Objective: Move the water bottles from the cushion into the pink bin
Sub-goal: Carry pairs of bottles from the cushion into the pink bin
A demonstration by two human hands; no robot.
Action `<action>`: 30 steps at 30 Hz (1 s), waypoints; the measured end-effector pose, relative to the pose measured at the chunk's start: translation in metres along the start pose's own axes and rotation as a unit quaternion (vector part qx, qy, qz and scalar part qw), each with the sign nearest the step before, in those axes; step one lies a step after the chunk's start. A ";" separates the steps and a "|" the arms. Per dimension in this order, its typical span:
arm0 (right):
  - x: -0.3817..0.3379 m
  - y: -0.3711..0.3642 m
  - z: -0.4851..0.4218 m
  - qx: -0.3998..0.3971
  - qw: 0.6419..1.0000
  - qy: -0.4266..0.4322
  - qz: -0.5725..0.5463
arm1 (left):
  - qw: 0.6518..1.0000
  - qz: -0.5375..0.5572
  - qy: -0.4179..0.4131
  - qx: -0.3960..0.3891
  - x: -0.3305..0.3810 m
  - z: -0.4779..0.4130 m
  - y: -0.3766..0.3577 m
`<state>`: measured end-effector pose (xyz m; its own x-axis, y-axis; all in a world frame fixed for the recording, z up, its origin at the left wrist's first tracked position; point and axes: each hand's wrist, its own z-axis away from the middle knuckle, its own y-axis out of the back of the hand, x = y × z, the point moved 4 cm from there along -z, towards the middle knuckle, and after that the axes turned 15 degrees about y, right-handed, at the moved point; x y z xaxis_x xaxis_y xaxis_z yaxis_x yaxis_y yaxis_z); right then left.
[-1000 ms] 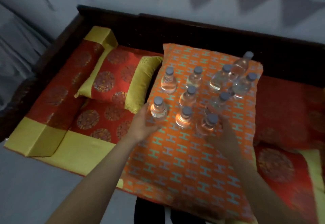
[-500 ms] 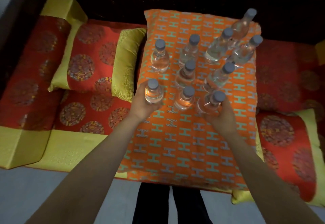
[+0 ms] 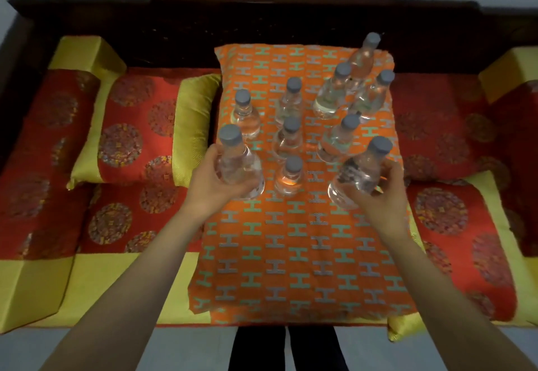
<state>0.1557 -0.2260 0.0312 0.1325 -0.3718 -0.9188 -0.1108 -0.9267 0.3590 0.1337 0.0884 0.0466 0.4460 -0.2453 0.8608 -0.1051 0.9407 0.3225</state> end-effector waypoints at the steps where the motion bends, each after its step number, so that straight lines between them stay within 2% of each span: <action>1: -0.006 0.008 -0.001 0.007 1.000 0.004 -0.004 | 1.000 0.002 -0.011 -0.010 0.010 0.005 0.002; 8: -0.042 0.072 0.012 0.078 0.995 0.049 -0.035 | 0.992 -0.015 -0.101 -0.080 0.093 0.023 -0.037; 17: -0.055 0.222 0.068 0.229 0.973 -0.007 0.023 | 0.978 -0.032 -0.137 -0.157 0.160 0.071 -0.144; 23: -0.056 0.362 0.130 0.300 0.952 -0.013 0.062 | 0.960 -0.016 -0.134 -0.245 0.202 0.132 -0.266; 30: -0.059 0.553 0.216 0.373 0.920 -0.017 0.115 | 0.930 -0.001 -0.171 -0.324 0.255 0.230 -0.440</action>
<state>-0.1258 -0.7049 0.2484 -0.0081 -0.5406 -0.8412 -0.7797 -0.5232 0.3438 0.0894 -0.4421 0.2147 0.1252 -0.2033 0.9711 0.5034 0.8565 0.1144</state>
